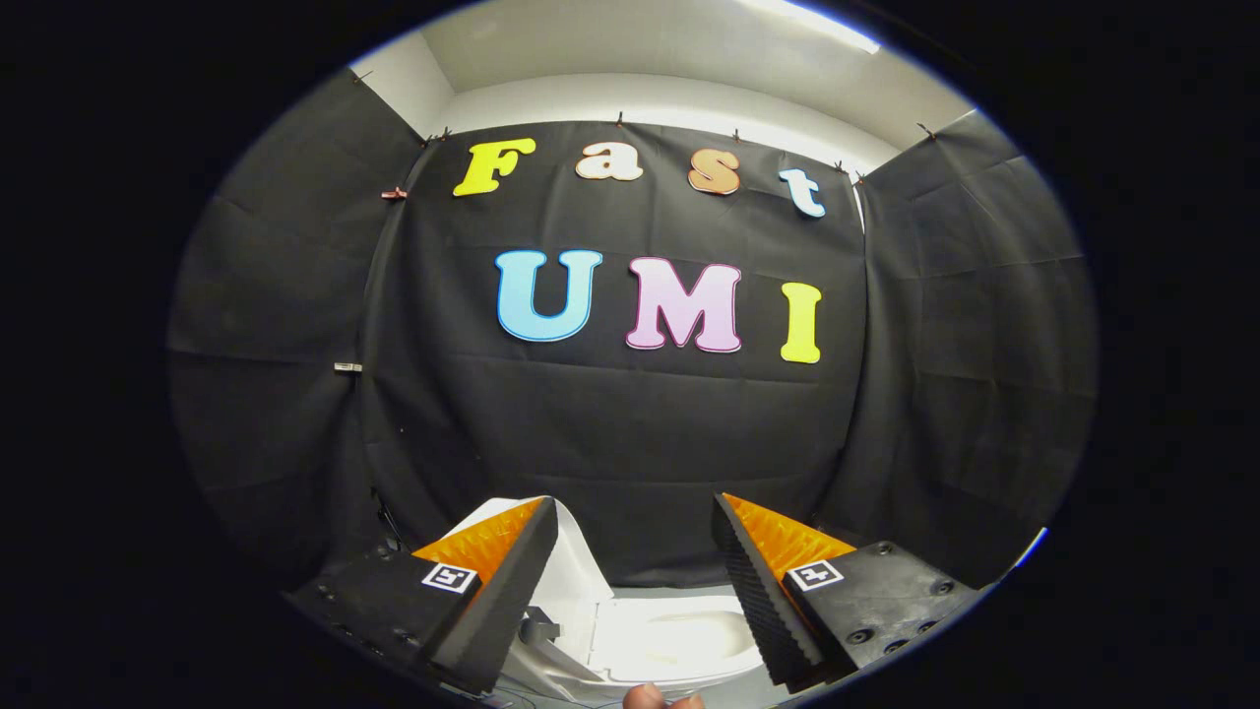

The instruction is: Open the toilet lid.

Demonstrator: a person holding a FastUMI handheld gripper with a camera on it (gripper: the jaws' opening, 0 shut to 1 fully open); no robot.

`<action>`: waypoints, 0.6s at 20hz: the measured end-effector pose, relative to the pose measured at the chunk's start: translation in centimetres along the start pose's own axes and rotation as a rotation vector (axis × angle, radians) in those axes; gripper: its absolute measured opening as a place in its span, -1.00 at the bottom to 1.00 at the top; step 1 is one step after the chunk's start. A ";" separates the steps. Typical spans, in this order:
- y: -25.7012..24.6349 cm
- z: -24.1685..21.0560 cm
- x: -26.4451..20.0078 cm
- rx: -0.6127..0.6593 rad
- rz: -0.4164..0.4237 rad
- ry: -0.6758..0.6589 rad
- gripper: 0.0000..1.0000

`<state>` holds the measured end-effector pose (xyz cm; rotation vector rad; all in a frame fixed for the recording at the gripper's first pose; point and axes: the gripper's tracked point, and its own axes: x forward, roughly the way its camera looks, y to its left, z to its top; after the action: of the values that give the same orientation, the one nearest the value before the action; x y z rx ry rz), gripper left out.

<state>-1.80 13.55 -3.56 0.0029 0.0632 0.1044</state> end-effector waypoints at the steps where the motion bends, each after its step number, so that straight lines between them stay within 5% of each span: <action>1: 0.1 0.0 0.0 0.003 0.002 0.001 0.97; 12: 0.2 -0.4 0.0 0.000 0.006 0.011 0.97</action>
<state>-1.86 13.77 -3.95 0.0027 0.0738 0.1100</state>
